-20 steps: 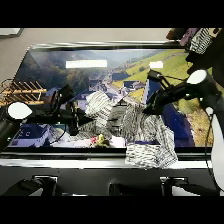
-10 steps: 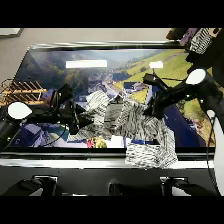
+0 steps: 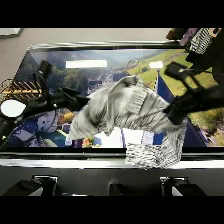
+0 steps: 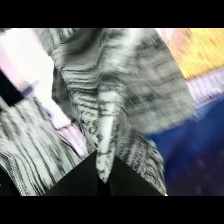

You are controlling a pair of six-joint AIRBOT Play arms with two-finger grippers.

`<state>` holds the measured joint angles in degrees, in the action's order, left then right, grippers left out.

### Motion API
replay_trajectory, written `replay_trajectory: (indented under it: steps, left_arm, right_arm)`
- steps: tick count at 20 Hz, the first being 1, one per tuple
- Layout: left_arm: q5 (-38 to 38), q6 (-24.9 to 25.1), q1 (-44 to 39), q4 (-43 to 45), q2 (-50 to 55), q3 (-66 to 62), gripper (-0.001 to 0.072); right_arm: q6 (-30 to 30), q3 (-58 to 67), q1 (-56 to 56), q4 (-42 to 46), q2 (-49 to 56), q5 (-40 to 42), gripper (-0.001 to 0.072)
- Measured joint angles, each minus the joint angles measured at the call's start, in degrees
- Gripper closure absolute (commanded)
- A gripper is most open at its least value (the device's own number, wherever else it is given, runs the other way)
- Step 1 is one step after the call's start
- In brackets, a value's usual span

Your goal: Fold the clothes and pants, and hang the long-sleeved shirts on hangers.

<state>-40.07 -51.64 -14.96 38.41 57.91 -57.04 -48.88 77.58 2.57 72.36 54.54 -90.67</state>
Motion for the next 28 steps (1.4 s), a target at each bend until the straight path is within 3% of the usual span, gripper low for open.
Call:
replay_trajectory:
  steps: [5,15,20,28]
  left_arm:
    - [3.87,-9.03,2.01,0.13,-1.01,-2.91,0.0024]
    - [0.94,-11.72,2.38,0.22,-2.25,-3.69,0.0026]
    - [-0.76,-11.85,2.40,0.22,-2.29,-3.72,0.0033]
    - [-1.46,-11.98,2.40,0.22,-2.29,-3.72,0.0034]
  right_arm:
    - [-15.28,0.00,0.04,8.63,-12.20,-3.28,0.0690]
    - [-50.69,0.61,0.04,42.40,-29.29,-5.14,0.0690]
    - [-61.22,4.09,0.04,57.51,-25.55,-5.57,0.0690]
    - [-72.91,16.04,-1.29,77.26,-7.96,-0.39,0.0691]
